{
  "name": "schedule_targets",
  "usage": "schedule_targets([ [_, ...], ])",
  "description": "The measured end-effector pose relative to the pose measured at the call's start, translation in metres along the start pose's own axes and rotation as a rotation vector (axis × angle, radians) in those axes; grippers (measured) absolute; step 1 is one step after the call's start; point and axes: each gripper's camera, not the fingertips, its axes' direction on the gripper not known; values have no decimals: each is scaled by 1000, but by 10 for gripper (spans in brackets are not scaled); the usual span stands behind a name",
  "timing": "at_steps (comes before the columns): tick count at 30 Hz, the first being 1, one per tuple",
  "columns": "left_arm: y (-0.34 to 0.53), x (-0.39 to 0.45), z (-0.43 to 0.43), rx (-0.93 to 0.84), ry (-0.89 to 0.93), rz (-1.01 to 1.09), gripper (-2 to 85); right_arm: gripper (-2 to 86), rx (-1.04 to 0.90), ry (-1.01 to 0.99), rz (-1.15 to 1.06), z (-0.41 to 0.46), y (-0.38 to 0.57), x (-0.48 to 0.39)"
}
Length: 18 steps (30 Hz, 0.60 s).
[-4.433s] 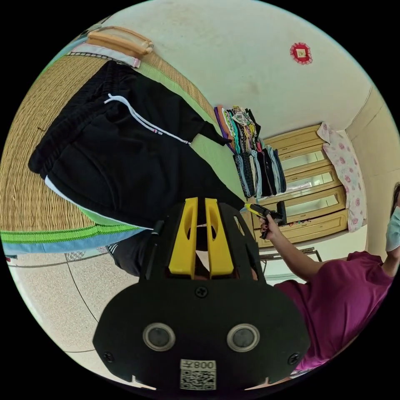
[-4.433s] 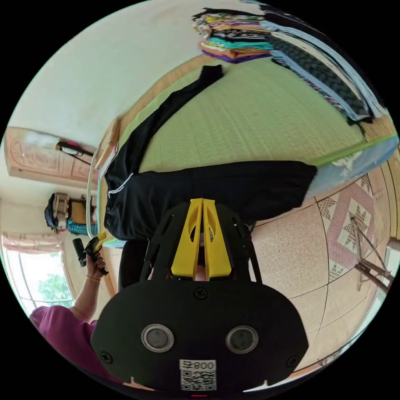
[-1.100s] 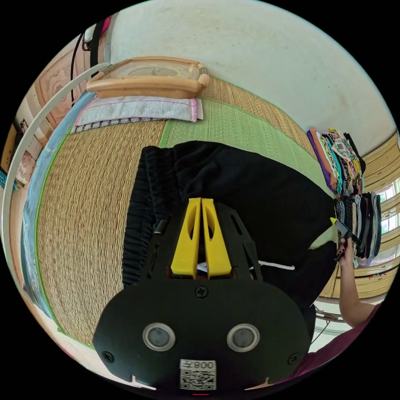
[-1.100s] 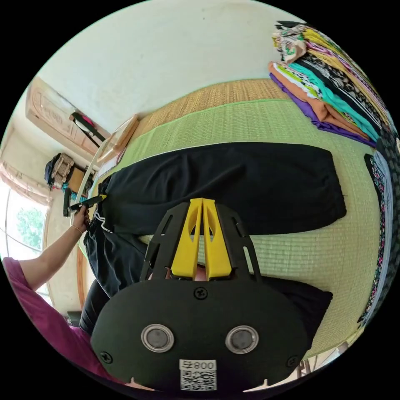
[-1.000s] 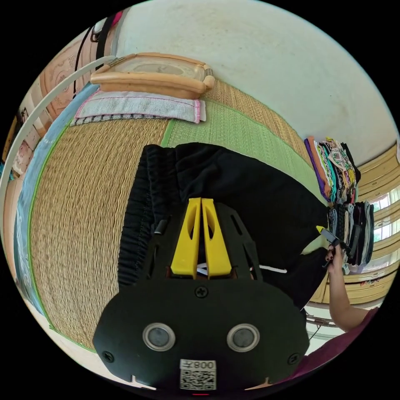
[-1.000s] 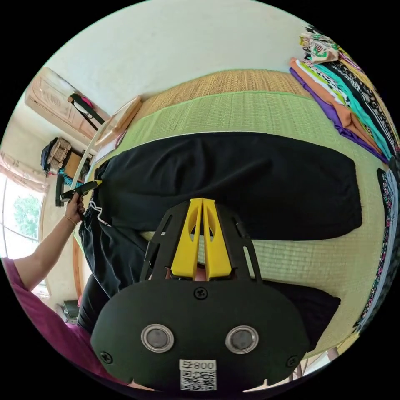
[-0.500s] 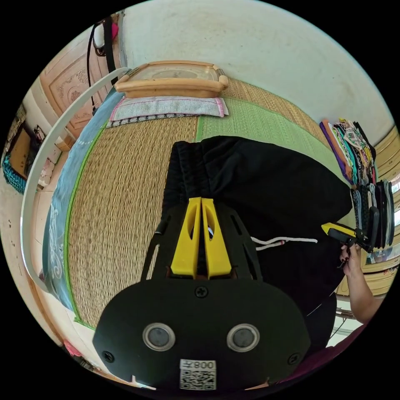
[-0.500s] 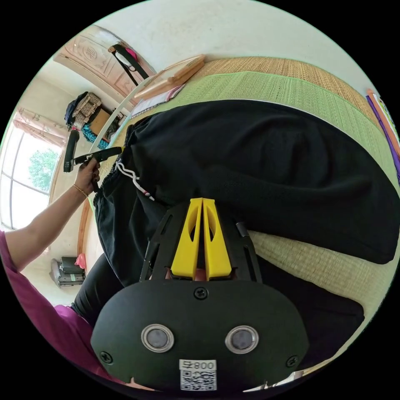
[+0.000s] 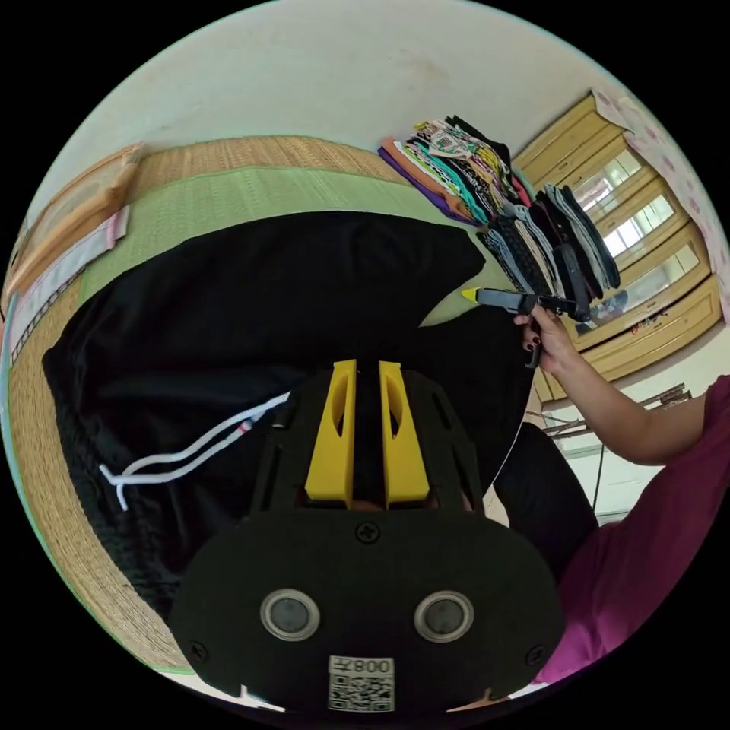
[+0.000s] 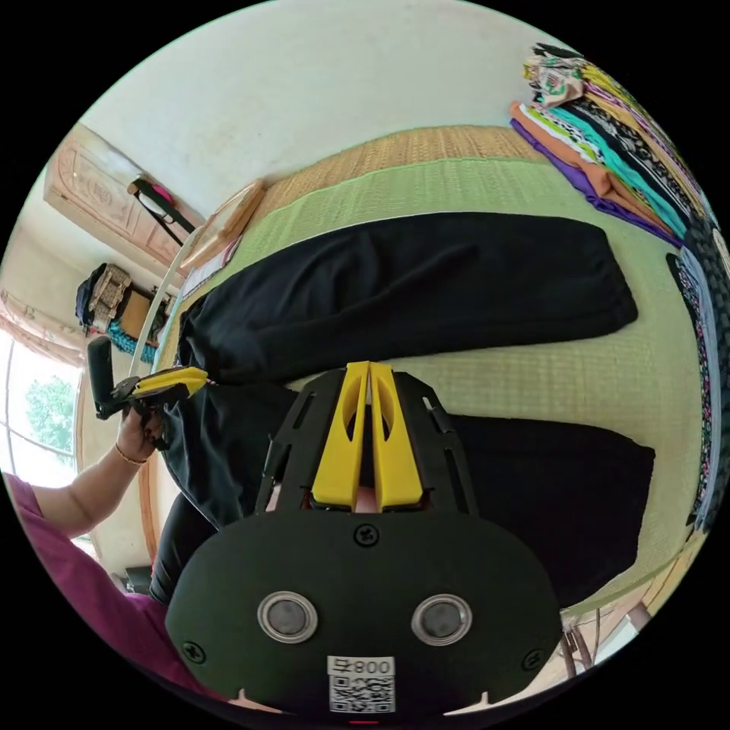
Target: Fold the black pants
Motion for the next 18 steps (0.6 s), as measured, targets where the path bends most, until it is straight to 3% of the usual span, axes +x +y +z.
schedule_targets([
  [5,-38,19,70,-112,-57,14,48,12,32,105,29,-27,-16,44],
  [9,-43,25,103,-105,-23,-10,29,14,-4,128,32,-21,-24,61],
  [18,-64,67,159,-106,-10,10,18,11,58,19,110,-55,20,90],
])
